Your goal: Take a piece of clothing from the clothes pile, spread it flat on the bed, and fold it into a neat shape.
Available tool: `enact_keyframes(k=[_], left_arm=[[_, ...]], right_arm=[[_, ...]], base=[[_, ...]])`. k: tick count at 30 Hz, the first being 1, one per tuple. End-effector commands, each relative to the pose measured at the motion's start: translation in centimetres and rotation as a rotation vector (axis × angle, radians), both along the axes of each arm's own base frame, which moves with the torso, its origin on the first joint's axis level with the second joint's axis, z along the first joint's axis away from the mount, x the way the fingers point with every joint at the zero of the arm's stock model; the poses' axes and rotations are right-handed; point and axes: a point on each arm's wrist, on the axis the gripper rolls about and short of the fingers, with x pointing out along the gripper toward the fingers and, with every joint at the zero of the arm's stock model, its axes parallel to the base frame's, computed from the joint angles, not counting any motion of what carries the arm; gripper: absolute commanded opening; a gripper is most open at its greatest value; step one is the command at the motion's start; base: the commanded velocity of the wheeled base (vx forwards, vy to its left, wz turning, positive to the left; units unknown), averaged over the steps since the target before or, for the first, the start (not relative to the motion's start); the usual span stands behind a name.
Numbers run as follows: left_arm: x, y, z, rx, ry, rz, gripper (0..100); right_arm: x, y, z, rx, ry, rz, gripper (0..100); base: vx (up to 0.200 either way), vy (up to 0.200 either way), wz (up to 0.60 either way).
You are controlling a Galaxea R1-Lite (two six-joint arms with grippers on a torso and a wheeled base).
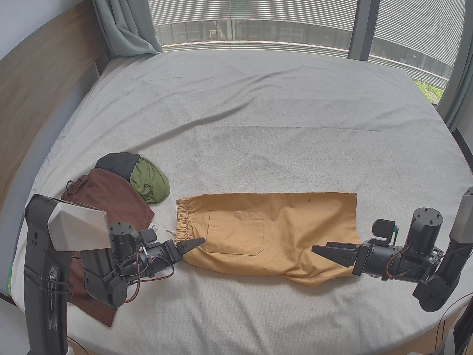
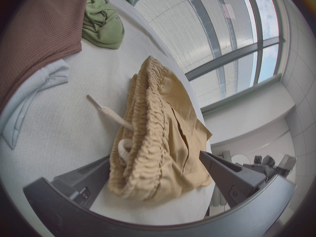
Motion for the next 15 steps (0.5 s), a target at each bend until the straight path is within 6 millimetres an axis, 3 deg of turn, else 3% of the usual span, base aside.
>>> enact_keyframes(k=[1,15], left_arm=[[0.8,-1.1,0.3,-0.031,-0.012,0.023,100],[1.9,-1.4,0.3,-0.048,-0.033,0.052,100]], right_arm=[[0.0,0.0,-0.2,-0.003,0.01,0.001,100],[0.1,0.1,-0.6,-0.008,0.021,0.002,100]], base=[[0.0,0.0,0.0],[0.0,0.0,0.0]])
